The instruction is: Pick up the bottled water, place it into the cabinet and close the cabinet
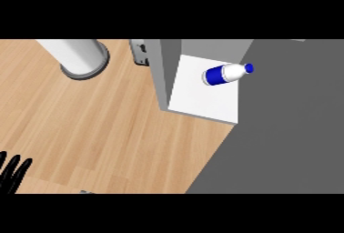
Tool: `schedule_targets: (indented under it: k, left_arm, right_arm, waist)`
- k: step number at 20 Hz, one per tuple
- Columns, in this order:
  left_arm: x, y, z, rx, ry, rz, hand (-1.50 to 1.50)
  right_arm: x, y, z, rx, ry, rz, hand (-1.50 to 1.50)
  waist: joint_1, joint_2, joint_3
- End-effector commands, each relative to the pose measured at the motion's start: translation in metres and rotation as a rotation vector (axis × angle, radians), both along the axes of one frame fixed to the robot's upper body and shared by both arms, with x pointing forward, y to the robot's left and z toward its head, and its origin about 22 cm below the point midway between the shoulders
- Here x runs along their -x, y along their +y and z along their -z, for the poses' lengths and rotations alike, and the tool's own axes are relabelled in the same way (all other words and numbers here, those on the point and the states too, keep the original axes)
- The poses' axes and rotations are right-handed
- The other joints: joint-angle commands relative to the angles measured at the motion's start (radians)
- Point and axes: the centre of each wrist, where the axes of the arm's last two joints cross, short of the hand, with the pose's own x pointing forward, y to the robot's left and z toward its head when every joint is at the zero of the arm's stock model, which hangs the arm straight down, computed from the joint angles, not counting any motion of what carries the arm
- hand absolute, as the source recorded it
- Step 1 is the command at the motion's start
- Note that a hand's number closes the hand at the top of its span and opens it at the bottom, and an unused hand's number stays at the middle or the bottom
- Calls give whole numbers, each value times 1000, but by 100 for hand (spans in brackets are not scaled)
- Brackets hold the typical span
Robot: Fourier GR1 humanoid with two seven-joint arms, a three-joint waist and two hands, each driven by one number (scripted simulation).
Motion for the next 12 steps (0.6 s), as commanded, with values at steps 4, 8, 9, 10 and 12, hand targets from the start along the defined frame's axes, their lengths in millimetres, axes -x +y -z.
schedule_targets:
  k: [4,8,9,10,12]
  left_arm:
    - [-8,9,-8,6,-19,11,-150]
    - [-2,12,-6,19,1,-11,-150]
    - [3,12,0,25,12,-20,-150]
    - [-3,11,-8,18,-2,-22,-150]
    - [4,16,-3,15,25,-26,-150]
  right_arm:
    - [-38,34,24,-48,229,9,150]
    - [-84,37,25,-49,253,161,150]
    - [-95,39,19,-55,248,183,150]
    - [-103,40,14,-52,239,225,150]
    - [-123,42,15,-54,250,305,150]
  waist:
    - [2,10,9]
    - [-21,-7,12]
    - [-27,-13,12]
    - [-40,-15,13]
    - [-46,-20,14]
